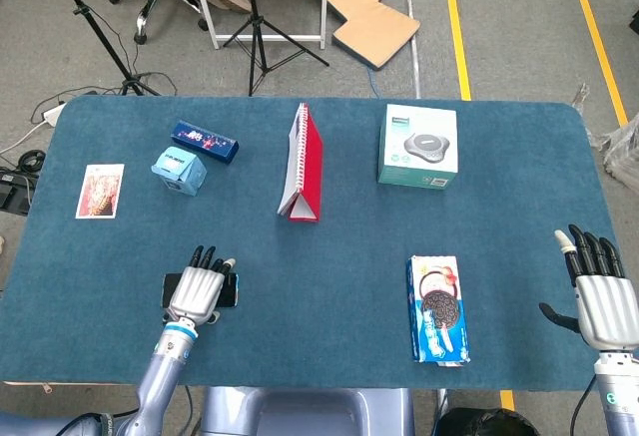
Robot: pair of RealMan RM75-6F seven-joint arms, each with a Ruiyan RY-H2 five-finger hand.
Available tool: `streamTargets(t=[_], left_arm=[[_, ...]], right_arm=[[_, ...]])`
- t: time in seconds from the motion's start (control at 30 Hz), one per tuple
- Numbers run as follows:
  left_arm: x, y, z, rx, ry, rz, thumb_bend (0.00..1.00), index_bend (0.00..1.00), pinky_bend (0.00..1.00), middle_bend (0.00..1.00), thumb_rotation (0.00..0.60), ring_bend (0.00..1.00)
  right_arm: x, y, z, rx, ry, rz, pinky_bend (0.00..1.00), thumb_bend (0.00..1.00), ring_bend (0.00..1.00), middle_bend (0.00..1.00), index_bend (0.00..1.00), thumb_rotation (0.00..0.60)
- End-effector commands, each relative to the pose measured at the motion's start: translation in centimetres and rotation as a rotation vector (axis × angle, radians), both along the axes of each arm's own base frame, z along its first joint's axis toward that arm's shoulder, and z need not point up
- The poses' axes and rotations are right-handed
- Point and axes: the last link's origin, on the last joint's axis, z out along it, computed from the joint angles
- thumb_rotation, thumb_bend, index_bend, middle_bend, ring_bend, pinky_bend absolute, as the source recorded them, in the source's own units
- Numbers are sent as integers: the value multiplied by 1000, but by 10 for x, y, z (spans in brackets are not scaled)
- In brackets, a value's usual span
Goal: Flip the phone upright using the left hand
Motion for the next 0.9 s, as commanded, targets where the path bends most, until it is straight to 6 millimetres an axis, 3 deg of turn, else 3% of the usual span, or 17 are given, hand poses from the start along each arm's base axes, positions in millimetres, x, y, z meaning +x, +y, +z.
streamTargets(t=[0.03, 0.23, 0.57, 0.9], left_arm=[[-1, 0, -1, -1, 5, 3, 119, 234, 0, 273, 600, 0], [0, 0, 2, 19, -8, -8, 175, 345, 0, 370, 600, 0], [6, 2, 17, 45, -112, -6, 176, 359, 0, 380, 600, 0], [7, 16, 58, 120, -653, -23, 176, 359, 0, 379, 600, 0]], right_arm=[[0, 0, 0, 1, 0, 0, 0, 0, 0, 0, 38, 600], [0, 0, 0, 1, -1, -1, 0, 0, 0, 0, 37, 600], [-1, 0, 0, 4, -4, -3, 0, 0, 0, 0, 38, 600], [0, 0, -1, 7, -3, -2, 0, 0, 0, 0, 38, 600]])
